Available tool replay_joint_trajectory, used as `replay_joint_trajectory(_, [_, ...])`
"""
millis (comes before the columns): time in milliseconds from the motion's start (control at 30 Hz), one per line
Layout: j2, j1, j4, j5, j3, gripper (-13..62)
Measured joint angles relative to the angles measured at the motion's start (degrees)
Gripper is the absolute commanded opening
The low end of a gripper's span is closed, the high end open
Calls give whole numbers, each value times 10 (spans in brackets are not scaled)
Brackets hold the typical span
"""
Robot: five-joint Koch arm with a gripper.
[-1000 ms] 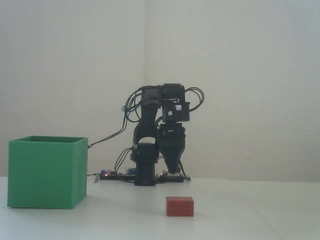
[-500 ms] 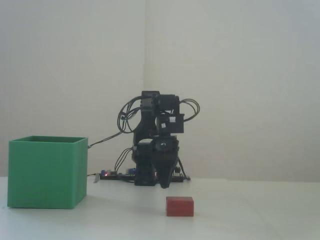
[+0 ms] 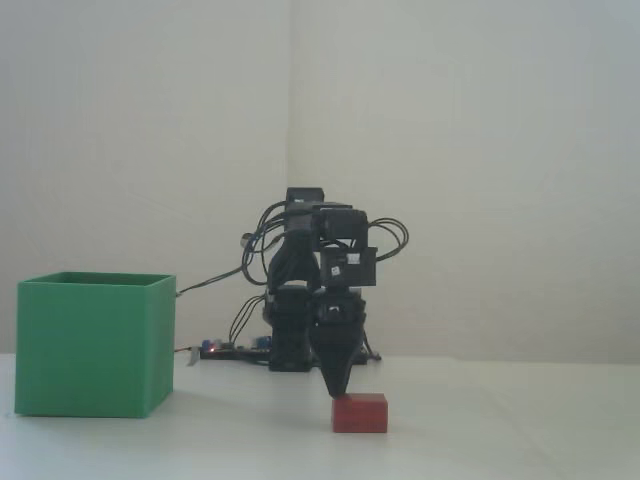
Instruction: Grasp a red block and put it in the green bin.
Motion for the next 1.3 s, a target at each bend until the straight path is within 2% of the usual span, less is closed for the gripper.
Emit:
replay_joint_trajectory(467, [0,-23,-34,12,-14,336])
replay_joint_trajectory(700, [0,-27,-64,-115,-14,336])
replay_joint_trajectory(1300, [-40,-32,-64,-120,-14,336])
